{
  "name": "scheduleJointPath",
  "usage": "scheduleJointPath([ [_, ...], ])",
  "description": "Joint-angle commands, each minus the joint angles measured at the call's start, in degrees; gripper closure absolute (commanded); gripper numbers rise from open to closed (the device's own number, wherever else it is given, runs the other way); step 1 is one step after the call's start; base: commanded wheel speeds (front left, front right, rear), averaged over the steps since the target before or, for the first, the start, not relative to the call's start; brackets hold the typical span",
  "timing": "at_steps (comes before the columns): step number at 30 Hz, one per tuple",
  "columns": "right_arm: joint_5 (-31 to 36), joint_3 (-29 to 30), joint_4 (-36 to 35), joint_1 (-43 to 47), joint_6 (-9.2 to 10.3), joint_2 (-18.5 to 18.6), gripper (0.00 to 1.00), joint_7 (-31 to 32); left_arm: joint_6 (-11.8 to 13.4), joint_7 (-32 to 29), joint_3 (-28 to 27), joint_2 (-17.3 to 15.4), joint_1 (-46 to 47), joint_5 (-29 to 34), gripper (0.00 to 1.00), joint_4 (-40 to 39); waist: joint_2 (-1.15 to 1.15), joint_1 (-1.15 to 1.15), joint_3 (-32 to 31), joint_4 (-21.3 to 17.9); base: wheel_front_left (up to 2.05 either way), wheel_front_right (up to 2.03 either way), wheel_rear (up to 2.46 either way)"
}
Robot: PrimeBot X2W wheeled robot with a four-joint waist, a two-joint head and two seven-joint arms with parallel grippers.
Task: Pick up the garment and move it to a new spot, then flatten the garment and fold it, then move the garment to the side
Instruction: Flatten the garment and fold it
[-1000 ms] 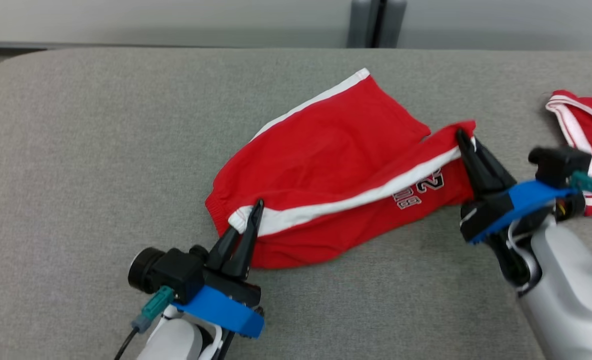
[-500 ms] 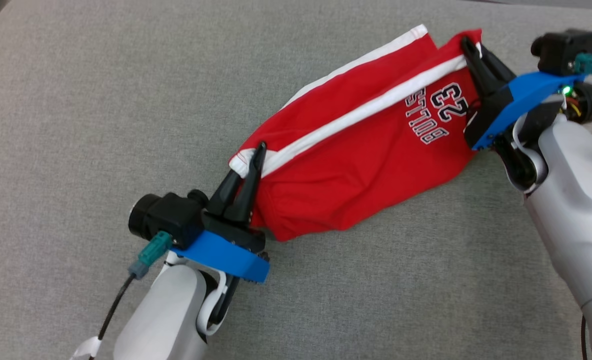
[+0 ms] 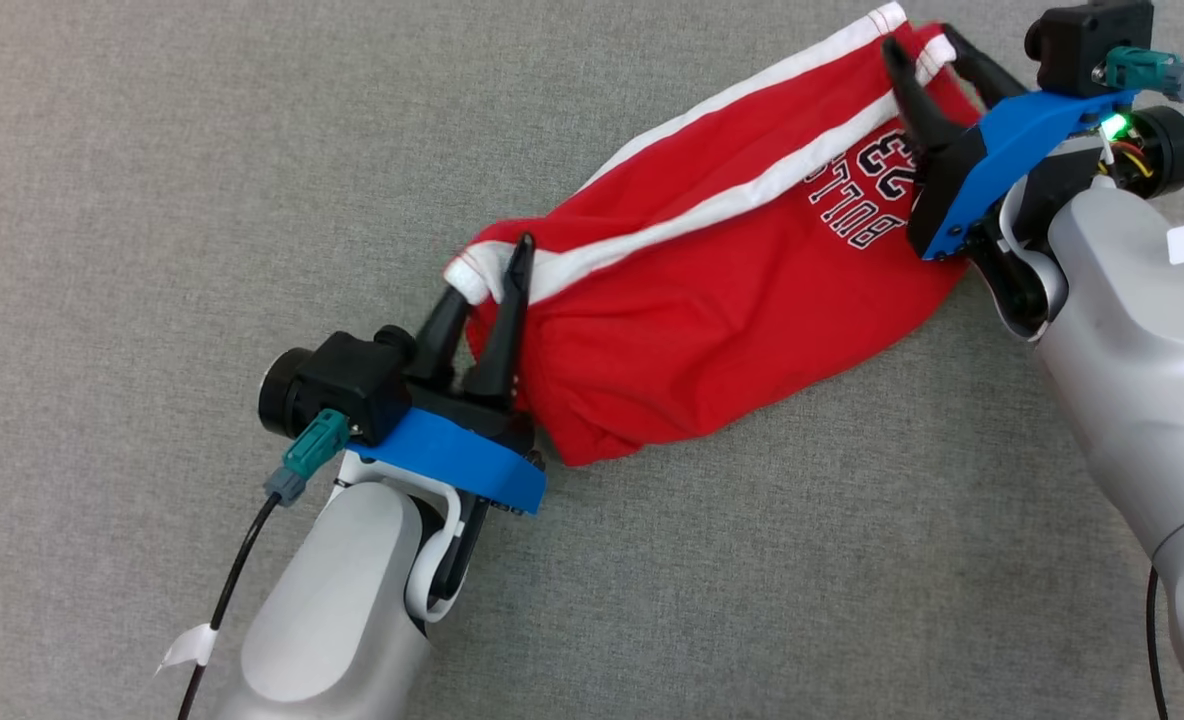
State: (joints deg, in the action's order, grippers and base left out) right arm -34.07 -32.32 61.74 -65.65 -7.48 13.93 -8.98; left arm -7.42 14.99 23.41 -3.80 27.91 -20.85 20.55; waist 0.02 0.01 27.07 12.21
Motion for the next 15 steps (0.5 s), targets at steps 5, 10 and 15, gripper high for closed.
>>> scheduleJointPath([
  [5,-2.41,-3.02,1.04,1.83,-0.03,1.47,0.00,-2.25,-0.05,0.24,-1.33,0.39,-1.73,1.42,0.00,0.34,-0.02,-0.01,-2.14,-0.56,0.00,0.00,0.00],
  [10,-4.90,-5.62,0.26,4.37,-0.02,3.74,0.00,-3.66,-0.05,0.24,-3.12,0.58,-5.58,2.92,0.00,-0.47,-0.02,-0.01,-4.37,-0.70,0.00,0.00,0.00],
  [15,-7.10,-8.09,-0.18,7.62,-0.02,6.11,0.00,-4.48,-0.05,0.24,-3.72,0.71,-9.79,4.52,0.00,-2.40,-0.02,-0.01,-6.47,-0.36,0.00,0.00,0.00],
])
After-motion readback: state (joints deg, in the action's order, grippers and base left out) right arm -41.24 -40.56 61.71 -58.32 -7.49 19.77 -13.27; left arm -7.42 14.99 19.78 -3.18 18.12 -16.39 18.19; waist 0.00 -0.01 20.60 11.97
